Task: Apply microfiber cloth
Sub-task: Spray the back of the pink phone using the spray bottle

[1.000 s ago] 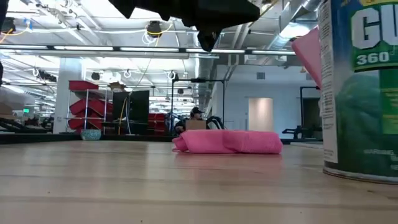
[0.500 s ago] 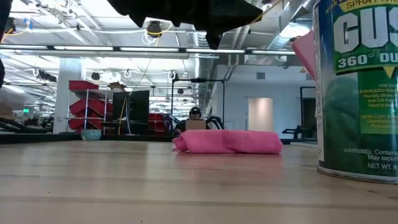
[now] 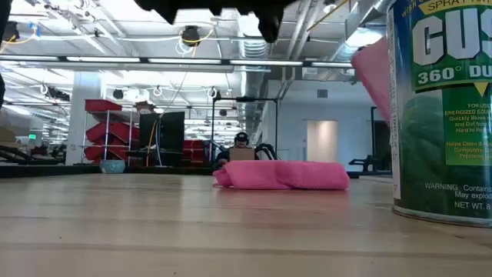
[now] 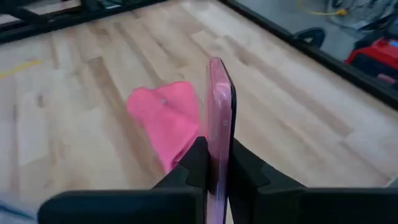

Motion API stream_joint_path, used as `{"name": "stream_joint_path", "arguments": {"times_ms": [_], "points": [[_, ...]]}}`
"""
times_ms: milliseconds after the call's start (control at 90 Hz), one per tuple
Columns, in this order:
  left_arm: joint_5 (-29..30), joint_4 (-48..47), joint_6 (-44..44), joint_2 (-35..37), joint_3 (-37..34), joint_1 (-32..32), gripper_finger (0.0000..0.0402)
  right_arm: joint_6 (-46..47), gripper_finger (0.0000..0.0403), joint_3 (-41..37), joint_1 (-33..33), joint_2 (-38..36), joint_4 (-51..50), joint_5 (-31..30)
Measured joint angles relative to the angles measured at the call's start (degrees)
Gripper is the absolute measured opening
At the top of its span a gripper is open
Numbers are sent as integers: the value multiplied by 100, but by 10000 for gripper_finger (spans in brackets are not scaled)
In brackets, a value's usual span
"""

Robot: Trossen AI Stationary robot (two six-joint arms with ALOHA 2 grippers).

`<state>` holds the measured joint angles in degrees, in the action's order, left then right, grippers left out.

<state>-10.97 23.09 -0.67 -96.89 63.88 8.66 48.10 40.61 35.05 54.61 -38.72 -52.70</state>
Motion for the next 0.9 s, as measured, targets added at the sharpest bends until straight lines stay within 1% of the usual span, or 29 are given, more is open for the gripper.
{"name": "stream_joint_path", "arguments": {"times_ms": [189, 400, 633, 767, 900], "points": [[205, -460, -196, 68, 2, 294, 0, -206, 14, -14, -211, 0, 65, -13], [397, -693, -221, -213, 0, 280, 0, -212, 14, -14, -175, 0, 113, -8], [389, -663, -39, -264, 2, -100, 0, -215, 14, -14, -171, 0, 105, 26], [46, -565, 0, -259, 2, -365, 0, -215, 14, -14, -171, 0, 104, 29], [-60, -535, 105, -259, 2, -640, 0, -215, 14, -14, -171, 0, 105, 31]]}}
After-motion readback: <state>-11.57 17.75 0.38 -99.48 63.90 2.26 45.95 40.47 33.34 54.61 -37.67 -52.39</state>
